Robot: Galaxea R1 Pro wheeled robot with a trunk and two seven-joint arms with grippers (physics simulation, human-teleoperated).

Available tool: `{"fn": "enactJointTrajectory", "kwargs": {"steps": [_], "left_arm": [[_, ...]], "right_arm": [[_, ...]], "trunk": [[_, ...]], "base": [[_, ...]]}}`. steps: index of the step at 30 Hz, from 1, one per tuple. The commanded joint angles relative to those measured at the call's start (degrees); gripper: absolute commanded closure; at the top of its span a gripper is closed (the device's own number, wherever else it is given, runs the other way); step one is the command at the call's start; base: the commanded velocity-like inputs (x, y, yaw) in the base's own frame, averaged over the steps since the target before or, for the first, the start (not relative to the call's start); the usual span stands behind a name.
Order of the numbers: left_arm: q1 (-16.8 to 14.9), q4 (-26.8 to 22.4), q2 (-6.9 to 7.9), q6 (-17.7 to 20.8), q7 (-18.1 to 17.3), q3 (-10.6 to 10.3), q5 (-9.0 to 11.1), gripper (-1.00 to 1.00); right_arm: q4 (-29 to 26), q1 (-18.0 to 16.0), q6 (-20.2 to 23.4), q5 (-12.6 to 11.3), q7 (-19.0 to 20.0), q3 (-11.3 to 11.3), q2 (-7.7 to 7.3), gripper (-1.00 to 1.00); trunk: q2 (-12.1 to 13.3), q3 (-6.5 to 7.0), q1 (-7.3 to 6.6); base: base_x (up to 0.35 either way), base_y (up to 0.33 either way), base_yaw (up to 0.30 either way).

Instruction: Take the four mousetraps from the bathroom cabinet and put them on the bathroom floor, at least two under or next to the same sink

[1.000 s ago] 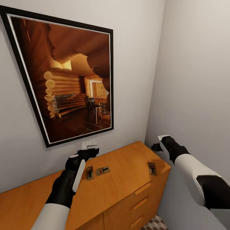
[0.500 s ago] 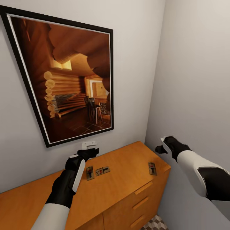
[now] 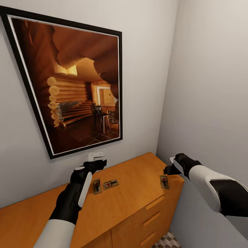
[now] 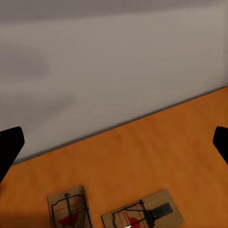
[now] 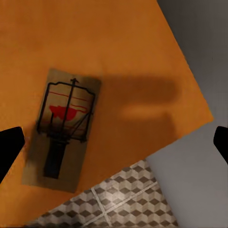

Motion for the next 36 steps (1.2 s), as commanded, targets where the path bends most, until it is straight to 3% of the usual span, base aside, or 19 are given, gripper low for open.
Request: {"fn": "enactJointTrajectory", "kwargs": {"steps": [1,4,10,29,36], "left_arm": [[0.0,-0.1,-0.01,0.3,0.4,0.0,0.3,-1.0],[0.0,-0.1,-0.01,0.3,0.4,0.0,0.3,-1.0],[0.0,-0.1,-0.01,0.3,0.4,0.0,0.3,-1.0],[0.0,0.0,-0.01,0.3,0.4,0.0,0.3,-1.0],[0.0,0.0,-0.01,0.3,0.4,0.0,0.3,-1.0]], "right_arm": [[-0.1,0.0,0.3,0.6,1.5,0.4,-0.05,-1.0],[0.0,0.0,0.3,0.7,4.6,0.5,-0.17,-1.0],[0.0,0.0,0.3,0.7,6.4,0.5,-0.12,-1.0],[-0.3,0.0,0.4,0.2,7.2,-0.1,-0.44,-1.0],[-0.3,0.0,0.3,-0.7,9.1,-0.3,-0.64,-1.0]], "trunk": [[0.0,-0.03,0.02],[0.0,-0.03,0.02],[0.0,-0.03,0.02],[0.0,-0.03,0.02],[0.0,-0.03,0.02]], "base": [[0.0,0.0,0.0],[0.0,0.0,0.0],[0.0,0.0,0.0],[0.0,0.0,0.0],[0.0,0.0,0.0]]}}
